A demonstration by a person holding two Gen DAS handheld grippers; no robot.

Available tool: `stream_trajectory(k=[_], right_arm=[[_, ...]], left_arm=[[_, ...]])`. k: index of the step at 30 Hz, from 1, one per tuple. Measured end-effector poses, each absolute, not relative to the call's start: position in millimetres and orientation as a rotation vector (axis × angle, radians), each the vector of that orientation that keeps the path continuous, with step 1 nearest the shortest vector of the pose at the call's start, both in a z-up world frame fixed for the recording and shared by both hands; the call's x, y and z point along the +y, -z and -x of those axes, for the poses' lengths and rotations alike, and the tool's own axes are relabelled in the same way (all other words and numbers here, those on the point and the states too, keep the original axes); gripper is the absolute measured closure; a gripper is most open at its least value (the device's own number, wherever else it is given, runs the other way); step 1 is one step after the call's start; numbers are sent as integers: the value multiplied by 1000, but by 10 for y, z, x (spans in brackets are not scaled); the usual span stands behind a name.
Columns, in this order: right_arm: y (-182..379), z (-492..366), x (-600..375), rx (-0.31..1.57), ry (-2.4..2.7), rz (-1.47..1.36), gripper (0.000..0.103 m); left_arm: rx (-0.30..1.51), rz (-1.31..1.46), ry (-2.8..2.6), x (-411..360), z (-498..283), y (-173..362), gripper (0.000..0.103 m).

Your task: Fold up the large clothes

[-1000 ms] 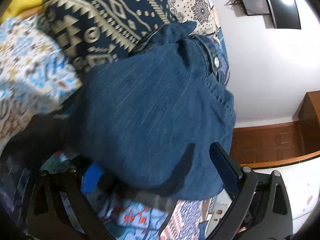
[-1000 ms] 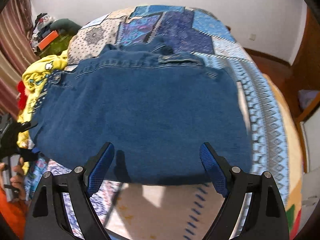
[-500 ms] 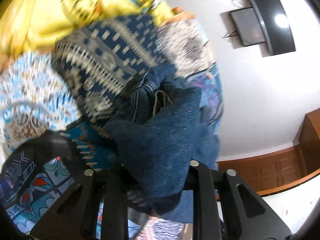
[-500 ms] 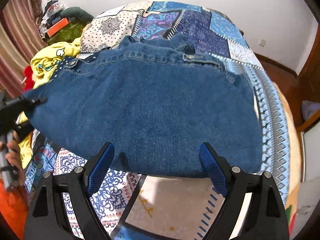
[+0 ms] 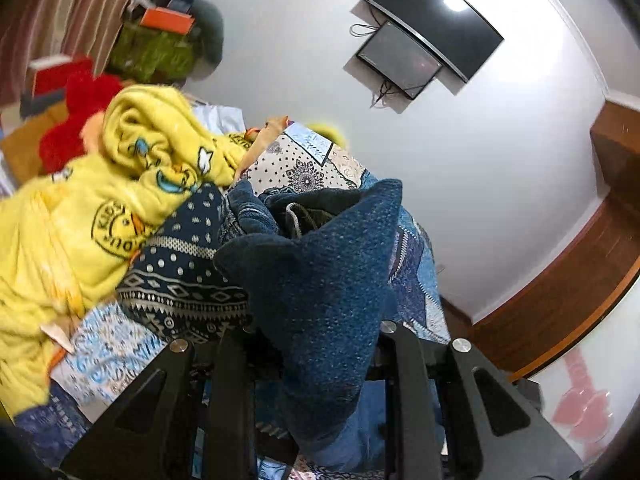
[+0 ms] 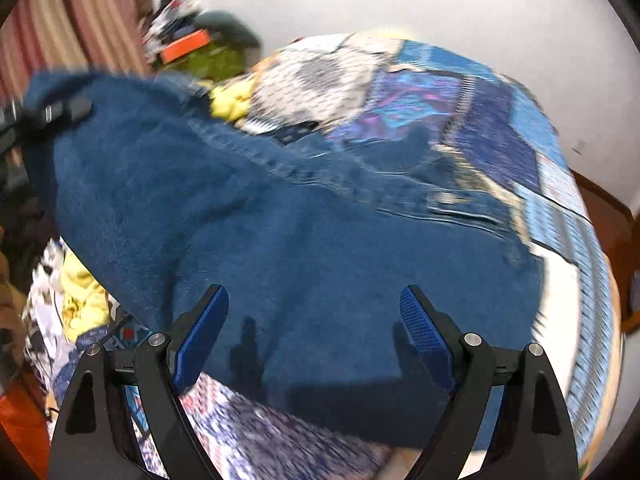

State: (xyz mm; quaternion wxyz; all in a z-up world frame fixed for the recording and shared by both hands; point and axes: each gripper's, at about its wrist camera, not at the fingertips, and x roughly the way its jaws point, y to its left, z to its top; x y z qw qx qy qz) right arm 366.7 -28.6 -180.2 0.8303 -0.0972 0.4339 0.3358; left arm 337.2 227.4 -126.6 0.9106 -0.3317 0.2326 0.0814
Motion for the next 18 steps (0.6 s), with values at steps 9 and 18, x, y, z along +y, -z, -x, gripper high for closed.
stream_trajectory(k=[9, 18], right_arm=[[2383, -3916, 39, 1109, -825, 168, 11], [2012, -3918, -670, 1072, -790, -21, 12]], left_arm=[[541, 568, -187, 1961, -3605, 1384, 82], [540, 451, -78, 1237, -3963, 1078, 82]])
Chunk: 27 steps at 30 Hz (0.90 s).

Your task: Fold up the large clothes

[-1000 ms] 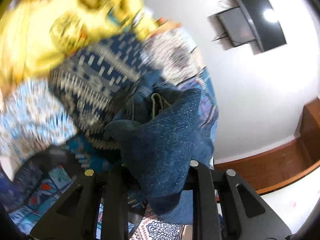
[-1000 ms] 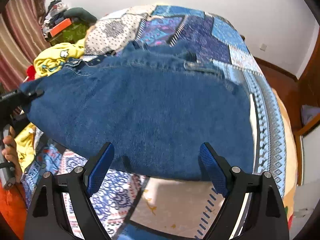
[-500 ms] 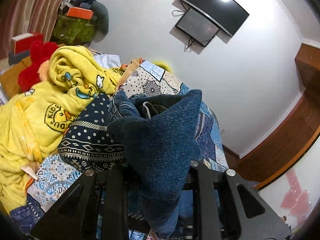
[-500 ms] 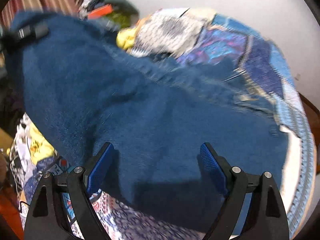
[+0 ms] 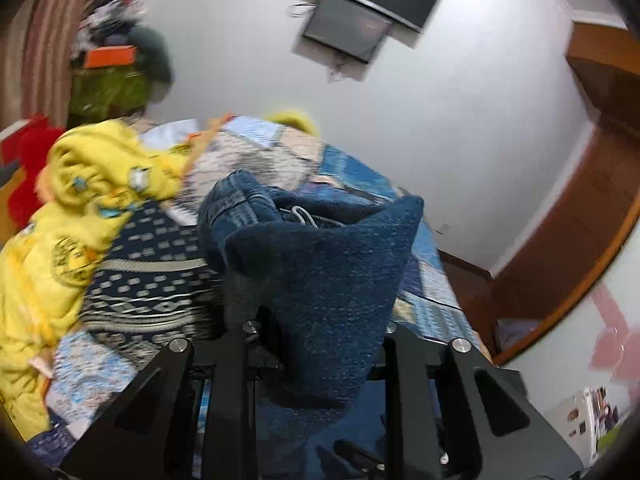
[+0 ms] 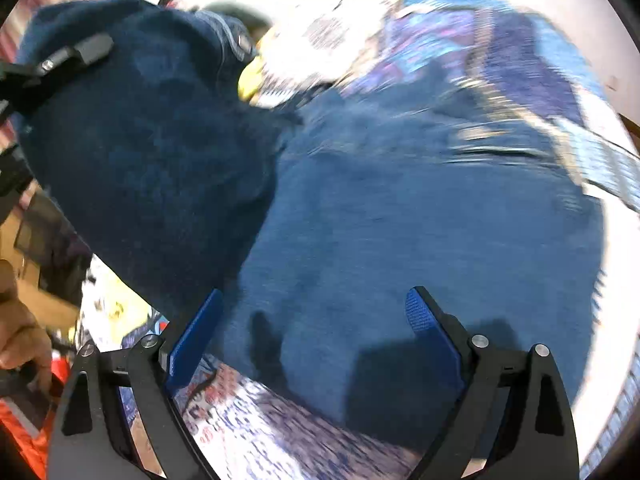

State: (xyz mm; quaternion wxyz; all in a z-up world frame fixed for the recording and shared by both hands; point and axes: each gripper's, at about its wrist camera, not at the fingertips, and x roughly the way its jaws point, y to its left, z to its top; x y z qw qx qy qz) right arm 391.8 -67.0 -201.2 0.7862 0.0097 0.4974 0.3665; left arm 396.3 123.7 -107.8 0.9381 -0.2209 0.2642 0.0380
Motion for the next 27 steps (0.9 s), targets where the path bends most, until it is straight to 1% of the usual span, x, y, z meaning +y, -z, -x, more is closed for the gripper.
stream_trajectory(k=[4, 7, 10, 14, 17, 19, 20, 21, 22, 23, 24, 27], right_arm=[[1844, -3872, -1313, 1006, -654, -96, 12], [1792, -3843, -1802, 985, -548, -149, 12], [1844, -3864, -2211, 1003, -483, -250, 11], [1979, -3797, -2646, 1034, -391, -315, 11], [2073, -3689, -2916, 1033, -345, -364, 11], [2103, -3654, -3021, 1041, -325, -378, 11], [2108, -3631, -3057, 1040, -313, -377, 11], [2097, -3606, -3073, 1039, -305, -371, 11], [2082, -3591, -3082, 1036, -299, -365, 11], [2078, -3548, -3140, 1033, -300, -364, 12], [2052, -3530, -3162, 1029, -303, -363, 12], [1917, -3458, -3177, 1000, -315, -352, 12]], left_arm=[[552, 379, 20, 634, -4174, 999, 82], [589, 311, 111, 88, -4313, 1090, 82], [699, 237, 194, -426, -4453, 1422, 82], [861, 164, 270, -844, -4489, 1946, 82], [925, 98, 302, -1003, -4417, 2197, 82], [930, 65, 320, -1025, -4351, 2233, 81], [937, 46, 330, -1028, -4329, 2224, 79], [947, 37, 339, -1035, -4312, 2209, 72], [961, 40, 360, -1036, -4277, 2184, 68], [975, 47, 385, -1023, -4255, 2170, 59], [994, 53, 419, -1019, -4216, 2133, 52], [991, 28, 452, -1012, -4084, 1999, 46]])
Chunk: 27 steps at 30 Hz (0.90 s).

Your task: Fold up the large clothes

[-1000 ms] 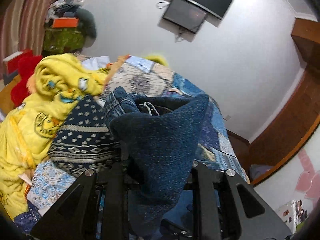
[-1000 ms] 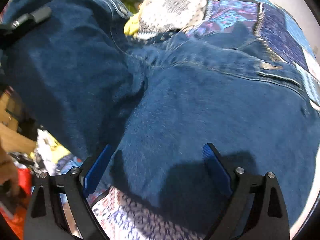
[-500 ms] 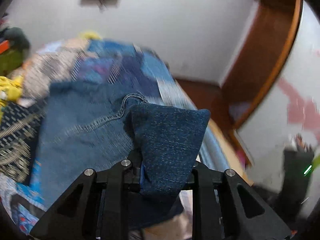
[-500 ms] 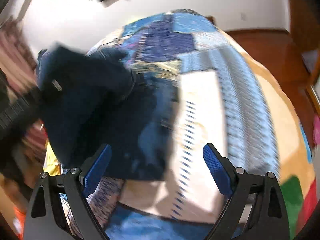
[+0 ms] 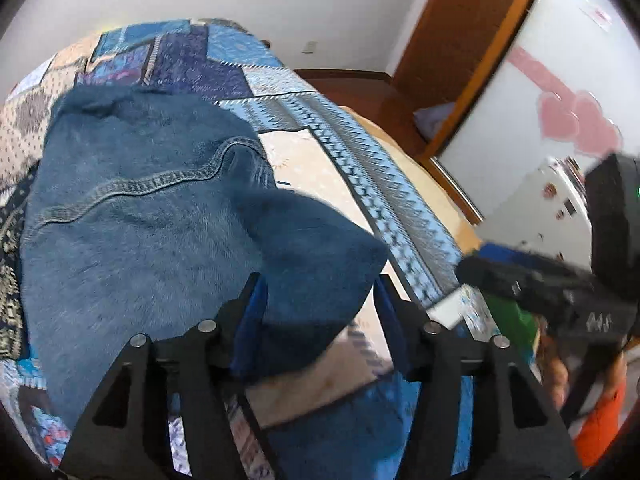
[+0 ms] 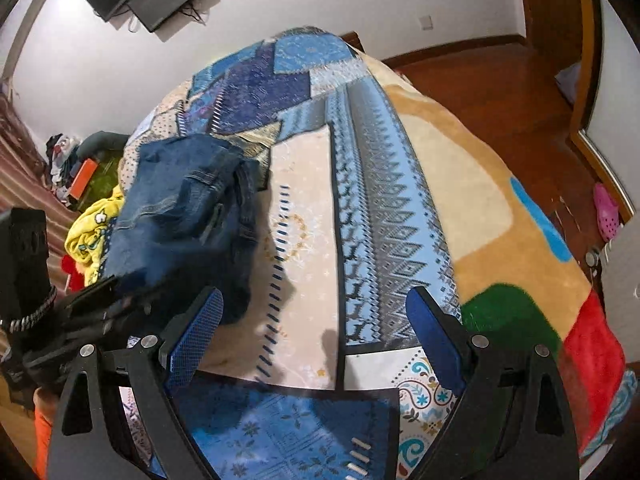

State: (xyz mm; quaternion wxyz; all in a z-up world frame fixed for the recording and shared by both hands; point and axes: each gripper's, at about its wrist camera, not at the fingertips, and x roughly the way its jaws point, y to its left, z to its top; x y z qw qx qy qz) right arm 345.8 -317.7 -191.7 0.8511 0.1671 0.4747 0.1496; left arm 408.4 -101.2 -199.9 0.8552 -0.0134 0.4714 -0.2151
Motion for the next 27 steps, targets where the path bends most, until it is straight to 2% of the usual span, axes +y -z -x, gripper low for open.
stream_trajectory(k=[4, 7, 9, 10, 14, 20, 27], right_arm=[[1779, -3462, -3046, 960, -346, -319, 12], [1703, -3482, -2867, 939, -382, -286, 12], [1655, -3505, -2708, 920, -414, -261, 12], [1653, -3528, -2625, 917, -429, -251, 11], [1696, -3651, -2301, 935, -474, -213, 11], [1944, -3833, -2034, 989, -480, -182, 12], [2321, -3823, -2269, 1069, -405, -237, 10]], left_arm=[[952, 27, 425, -789, -3887, 1763, 42], [889, 30, 331, -470, -3856, 1591, 29], [846, 24, 258, -235, -3802, 1521, 15], [831, 22, 215, -105, -3804, 1503, 13], [862, 49, 119, 278, -3889, 1593, 12], [999, 47, 98, 461, -3935, 2057, 11], [987, 149, 125, 625, -3771, 2285, 5]])
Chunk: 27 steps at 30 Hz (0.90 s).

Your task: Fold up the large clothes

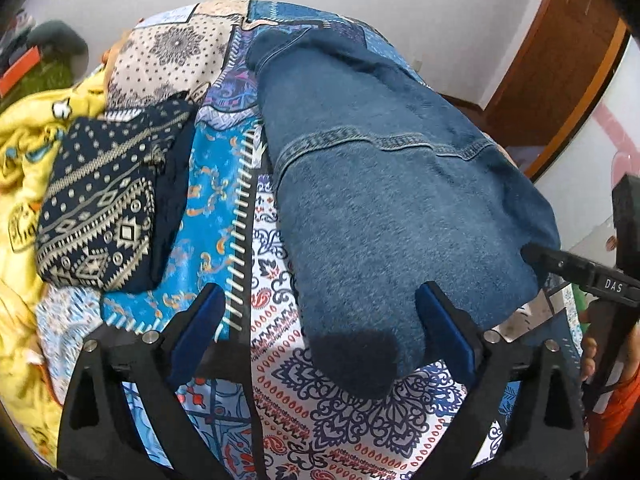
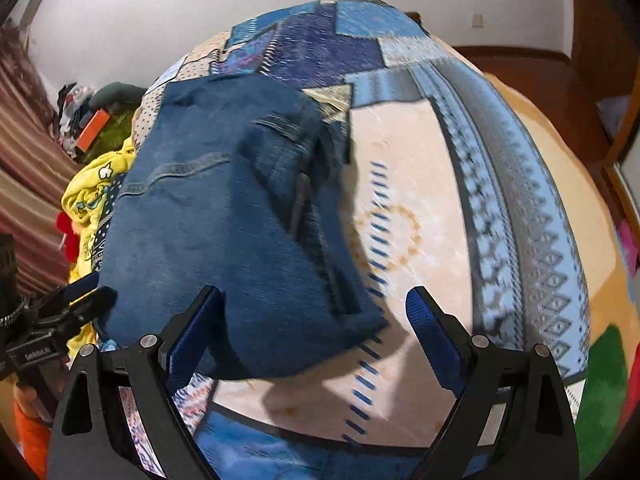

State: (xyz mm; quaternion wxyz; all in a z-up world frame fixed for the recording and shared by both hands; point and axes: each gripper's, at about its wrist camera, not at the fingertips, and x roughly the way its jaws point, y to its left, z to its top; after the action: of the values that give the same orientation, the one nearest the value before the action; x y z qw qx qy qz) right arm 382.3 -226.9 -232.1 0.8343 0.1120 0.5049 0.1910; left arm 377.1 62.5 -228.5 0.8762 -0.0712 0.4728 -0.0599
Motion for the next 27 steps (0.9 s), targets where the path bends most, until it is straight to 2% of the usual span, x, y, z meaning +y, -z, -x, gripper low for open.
stream_trajectory(k=[2, 9, 19, 23, 27], right_arm=[[2325, -3782, -2354, 1072, -398, -243, 7], [2119, -3627, -2460, 1022, -336, -130, 7], [1677, -3730, -2290, 924, -443, -80, 7], [1677, -4010, -2116, 948, -533, -98, 7], [1946, -4400, -1979, 1070, -579, -137, 7]], left_arm=[[988, 159, 134, 641, -3724, 2314, 5], [1005, 144, 146, 710, -3635, 2214, 6], [915, 28, 74, 793, -3835, 1759, 6], [914, 75, 125, 815, -4090, 1700, 6], [975, 175, 152, 872, -4370, 1861, 6]])
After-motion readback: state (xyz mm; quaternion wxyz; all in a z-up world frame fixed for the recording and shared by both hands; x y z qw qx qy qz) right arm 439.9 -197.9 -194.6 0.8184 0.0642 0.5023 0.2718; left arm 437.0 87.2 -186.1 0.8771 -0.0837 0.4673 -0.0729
